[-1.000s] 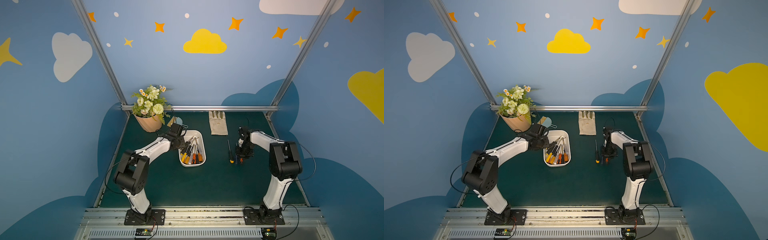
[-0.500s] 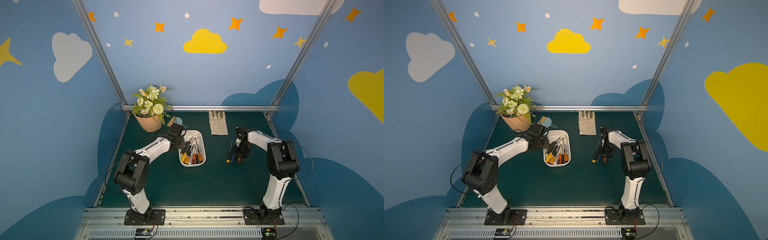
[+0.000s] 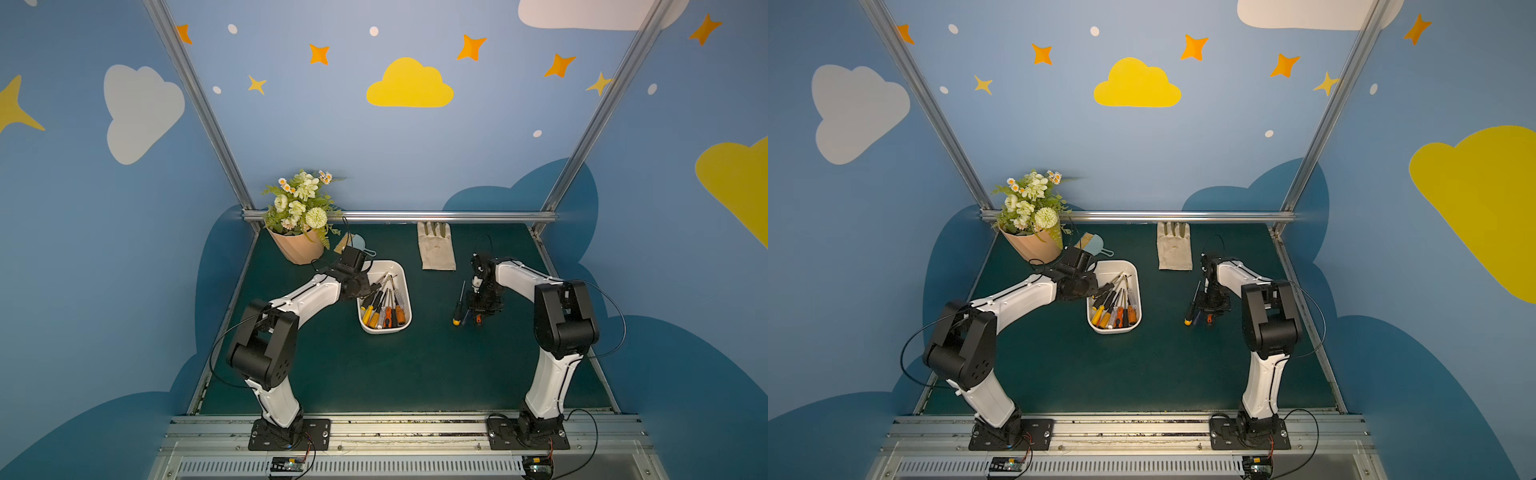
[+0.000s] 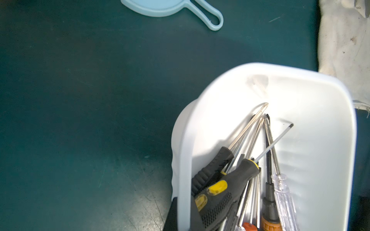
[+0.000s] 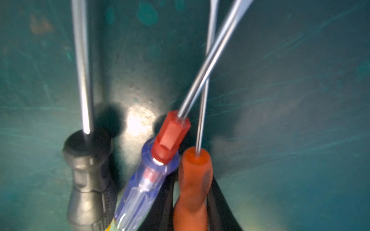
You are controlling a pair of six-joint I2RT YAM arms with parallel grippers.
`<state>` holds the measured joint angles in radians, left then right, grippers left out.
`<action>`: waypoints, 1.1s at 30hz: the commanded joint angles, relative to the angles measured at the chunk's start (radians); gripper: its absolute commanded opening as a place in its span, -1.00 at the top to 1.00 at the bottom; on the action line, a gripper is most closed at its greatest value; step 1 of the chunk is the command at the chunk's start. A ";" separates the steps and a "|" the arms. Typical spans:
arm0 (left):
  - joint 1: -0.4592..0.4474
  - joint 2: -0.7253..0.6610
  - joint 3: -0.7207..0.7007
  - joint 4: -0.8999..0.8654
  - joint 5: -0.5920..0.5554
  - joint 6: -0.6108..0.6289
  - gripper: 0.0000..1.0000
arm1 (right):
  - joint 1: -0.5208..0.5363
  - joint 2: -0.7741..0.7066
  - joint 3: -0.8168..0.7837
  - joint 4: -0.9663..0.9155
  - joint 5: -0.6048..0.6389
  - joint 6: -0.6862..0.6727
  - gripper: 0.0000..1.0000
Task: Take out the screwdriver from the storage box
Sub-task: Place the screwdriver at the center of the board.
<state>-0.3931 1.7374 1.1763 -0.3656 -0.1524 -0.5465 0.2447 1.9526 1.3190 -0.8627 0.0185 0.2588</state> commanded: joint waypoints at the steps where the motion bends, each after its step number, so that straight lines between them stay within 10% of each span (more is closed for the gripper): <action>1: -0.003 -0.002 0.048 0.030 0.031 -0.007 0.95 | -0.006 0.012 0.019 -0.028 -0.003 0.023 0.74; 15: -0.003 -0.004 0.048 0.030 0.037 -0.011 0.95 | -0.019 -0.013 -0.012 -0.016 -0.021 0.032 0.35; 33: -0.003 -0.002 0.048 0.032 0.044 -0.013 0.96 | -0.026 -0.070 0.011 -0.038 -0.041 0.032 0.31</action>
<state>-0.3931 1.7374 1.1763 -0.3660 -0.1452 -0.5465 0.2230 1.9308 1.3186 -0.8665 -0.0162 0.2878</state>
